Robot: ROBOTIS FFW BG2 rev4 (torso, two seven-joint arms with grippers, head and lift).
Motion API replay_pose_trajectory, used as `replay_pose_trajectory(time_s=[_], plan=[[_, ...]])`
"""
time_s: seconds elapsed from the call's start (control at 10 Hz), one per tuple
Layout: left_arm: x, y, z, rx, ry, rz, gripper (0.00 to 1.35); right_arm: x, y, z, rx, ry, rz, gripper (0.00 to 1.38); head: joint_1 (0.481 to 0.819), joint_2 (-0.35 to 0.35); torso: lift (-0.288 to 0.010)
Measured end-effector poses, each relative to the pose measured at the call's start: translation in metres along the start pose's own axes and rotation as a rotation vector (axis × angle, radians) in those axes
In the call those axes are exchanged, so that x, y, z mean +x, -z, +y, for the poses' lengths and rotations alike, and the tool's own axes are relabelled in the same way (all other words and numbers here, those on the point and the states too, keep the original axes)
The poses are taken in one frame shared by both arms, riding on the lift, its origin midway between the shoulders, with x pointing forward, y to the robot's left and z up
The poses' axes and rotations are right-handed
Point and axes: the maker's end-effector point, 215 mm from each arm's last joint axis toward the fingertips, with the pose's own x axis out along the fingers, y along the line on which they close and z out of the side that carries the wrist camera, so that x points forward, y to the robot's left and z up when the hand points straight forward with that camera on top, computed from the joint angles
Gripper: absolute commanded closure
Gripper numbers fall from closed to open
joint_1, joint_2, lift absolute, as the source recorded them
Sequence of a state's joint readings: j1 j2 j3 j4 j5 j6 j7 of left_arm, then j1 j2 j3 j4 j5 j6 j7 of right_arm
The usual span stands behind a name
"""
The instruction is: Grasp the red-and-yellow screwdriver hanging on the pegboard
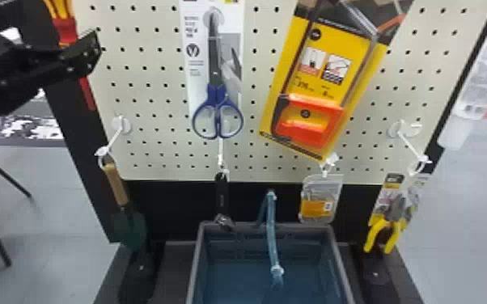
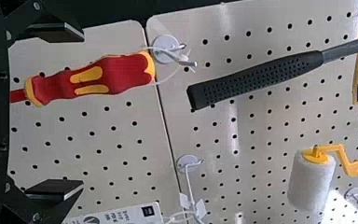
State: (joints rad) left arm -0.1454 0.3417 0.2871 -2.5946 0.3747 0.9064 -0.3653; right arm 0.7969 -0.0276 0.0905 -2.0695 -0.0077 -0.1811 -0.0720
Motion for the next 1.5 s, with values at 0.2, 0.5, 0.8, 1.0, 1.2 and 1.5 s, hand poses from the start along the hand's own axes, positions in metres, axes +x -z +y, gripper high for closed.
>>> replay_pose_trajectory(time_s=[0.2, 0.5, 0.8, 1.0, 1.2, 1.5], plan=[[0.012, 0.000, -0.005, -0.046, 0.069, 0.015, 0.19, 0.002, -0.001, 0.002, 0.001, -0.004, -0.004, 0.37, 0.549, 0.000, -0.100], [0.027, -0.003, -0.001, -0.055, 0.121, 0.049, 0.19, 0.002, -0.001, 0.002, 0.000, -0.006, -0.002, 0.37, 0.549, 0.000, -0.100], [0.042, 0.009, 0.007, -0.077, 0.181, 0.114, 0.21, -0.001, 0.001, 0.001, 0.004, -0.008, 0.004, 0.37, 0.549, 0.000, -0.100], [0.044, 0.005, 0.007, -0.058, 0.188, 0.123, 0.29, -0.002, 0.001, 0.001, 0.005, -0.009, 0.005, 0.37, 0.549, 0.000, -0.100], [0.047, 0.001, 0.007, -0.034, 0.198, 0.134, 0.50, -0.002, 0.001, 0.001, 0.006, -0.010, 0.005, 0.37, 0.549, 0.000, -0.100], [0.049, -0.001, 0.009, -0.025, 0.202, 0.146, 0.76, -0.003, 0.002, 0.000, 0.009, -0.010, 0.008, 0.37, 0.549, 0.000, -0.100]])
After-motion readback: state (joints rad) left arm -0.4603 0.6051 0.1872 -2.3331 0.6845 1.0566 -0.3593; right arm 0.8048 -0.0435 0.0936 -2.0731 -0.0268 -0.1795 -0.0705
